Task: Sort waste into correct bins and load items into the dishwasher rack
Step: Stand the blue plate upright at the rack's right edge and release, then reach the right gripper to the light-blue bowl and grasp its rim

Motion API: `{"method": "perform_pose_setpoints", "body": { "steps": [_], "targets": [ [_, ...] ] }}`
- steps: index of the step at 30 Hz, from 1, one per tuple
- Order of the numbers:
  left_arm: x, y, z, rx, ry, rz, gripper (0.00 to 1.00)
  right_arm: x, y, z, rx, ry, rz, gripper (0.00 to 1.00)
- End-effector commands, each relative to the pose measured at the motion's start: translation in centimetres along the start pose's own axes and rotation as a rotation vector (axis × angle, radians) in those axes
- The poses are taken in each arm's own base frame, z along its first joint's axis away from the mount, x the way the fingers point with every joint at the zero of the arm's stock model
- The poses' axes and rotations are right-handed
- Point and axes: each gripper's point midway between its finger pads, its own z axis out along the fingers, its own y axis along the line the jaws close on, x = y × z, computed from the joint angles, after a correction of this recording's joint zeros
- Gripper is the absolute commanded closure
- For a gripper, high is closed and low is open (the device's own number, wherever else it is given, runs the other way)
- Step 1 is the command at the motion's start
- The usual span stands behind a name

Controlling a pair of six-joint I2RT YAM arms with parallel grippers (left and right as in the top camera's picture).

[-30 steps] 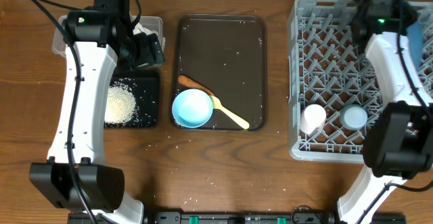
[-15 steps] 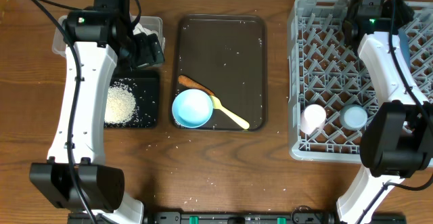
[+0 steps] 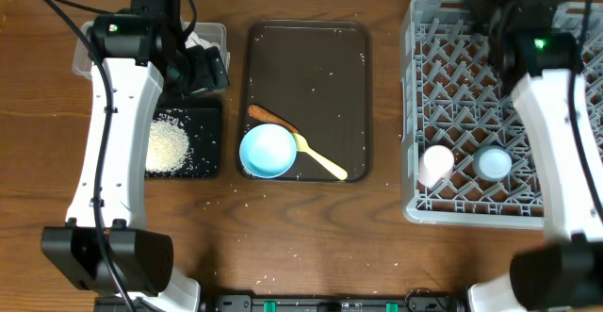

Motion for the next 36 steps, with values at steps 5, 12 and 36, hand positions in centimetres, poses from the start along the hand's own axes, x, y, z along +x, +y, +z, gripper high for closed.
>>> {"method": "perform_pose_setpoints", "body": {
  "steps": [5,12,36],
  "targets": [
    [-0.1,0.4,-0.1,-0.015,-0.007,-0.002,0.04,-3.3,16.4,-4.9,-0.888,-0.036,0.404,0.23],
    [-0.1,0.4,-0.1,-0.015,-0.008,-0.002,0.04,2.5,29.5,-2.8,-1.044,0.369,0.484,0.47],
    [-0.1,0.4,-0.1,-0.015,-0.008,-0.002,0.04,13.1,42.9,-2.9,-0.661,0.751,0.350,0.63]
  ]
}}
